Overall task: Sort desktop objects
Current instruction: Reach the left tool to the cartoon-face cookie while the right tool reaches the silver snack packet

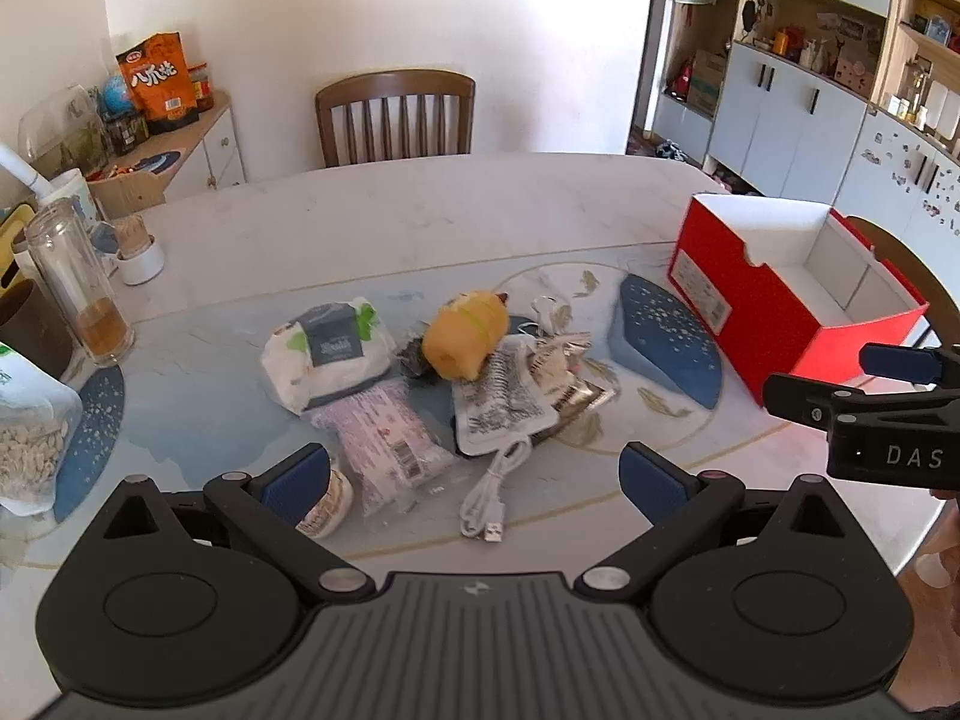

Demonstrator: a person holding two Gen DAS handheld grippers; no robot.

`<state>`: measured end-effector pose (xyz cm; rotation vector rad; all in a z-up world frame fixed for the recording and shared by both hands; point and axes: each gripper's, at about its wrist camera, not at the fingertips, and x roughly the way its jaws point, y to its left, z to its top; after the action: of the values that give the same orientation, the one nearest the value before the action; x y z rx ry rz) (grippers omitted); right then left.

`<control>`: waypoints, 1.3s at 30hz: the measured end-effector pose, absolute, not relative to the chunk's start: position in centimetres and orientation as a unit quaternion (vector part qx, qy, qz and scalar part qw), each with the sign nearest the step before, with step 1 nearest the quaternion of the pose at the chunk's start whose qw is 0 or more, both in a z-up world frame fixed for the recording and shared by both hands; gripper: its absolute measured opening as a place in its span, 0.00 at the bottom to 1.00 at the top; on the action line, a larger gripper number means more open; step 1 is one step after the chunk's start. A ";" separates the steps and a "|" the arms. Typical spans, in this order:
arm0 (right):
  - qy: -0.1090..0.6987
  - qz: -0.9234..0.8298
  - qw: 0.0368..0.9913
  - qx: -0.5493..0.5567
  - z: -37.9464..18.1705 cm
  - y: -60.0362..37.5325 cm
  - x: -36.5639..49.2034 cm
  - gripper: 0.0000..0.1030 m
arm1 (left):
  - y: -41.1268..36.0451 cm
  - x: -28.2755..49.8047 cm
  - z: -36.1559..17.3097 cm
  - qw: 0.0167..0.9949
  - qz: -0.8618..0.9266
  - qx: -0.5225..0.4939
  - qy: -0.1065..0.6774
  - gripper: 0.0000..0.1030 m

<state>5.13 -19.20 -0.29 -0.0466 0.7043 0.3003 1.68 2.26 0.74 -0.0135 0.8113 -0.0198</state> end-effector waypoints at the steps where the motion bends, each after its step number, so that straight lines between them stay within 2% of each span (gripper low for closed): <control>1: 0.344 0.147 0.927 -0.025 -0.4 -18.8 5.3 0.94 | 2.5 1.8 0.7 0.920 -0.007 -0.006 0.393 1.00; 11: 0.358 0.184 0.914 -0.044 -1.3 -16.5 5.4 0.94 | 5.4 3.1 -0.8 0.920 0.007 -0.016 0.391 1.00; 25: 0.369 0.182 0.910 -0.057 -3.8 -13.1 7.4 0.90 | 9.4 3.1 -6.5 0.907 0.024 -0.012 0.421 1.00; 36: 0.373 0.166 0.911 -0.056 -5.5 -12.0 12.1 0.81 | 10.7 4.8 -8.2 0.908 0.032 0.011 0.418 0.99; 39: 0.384 0.167 0.907 -0.050 -6.2 -11.6 13.3 0.80 | 11.0 5.2 -8.8 0.904 0.034 0.016 0.426 0.97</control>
<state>13.26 -11.63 -6.18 -0.1036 0.7933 0.3452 5.25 10.97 -8.78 0.0338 0.8803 0.0710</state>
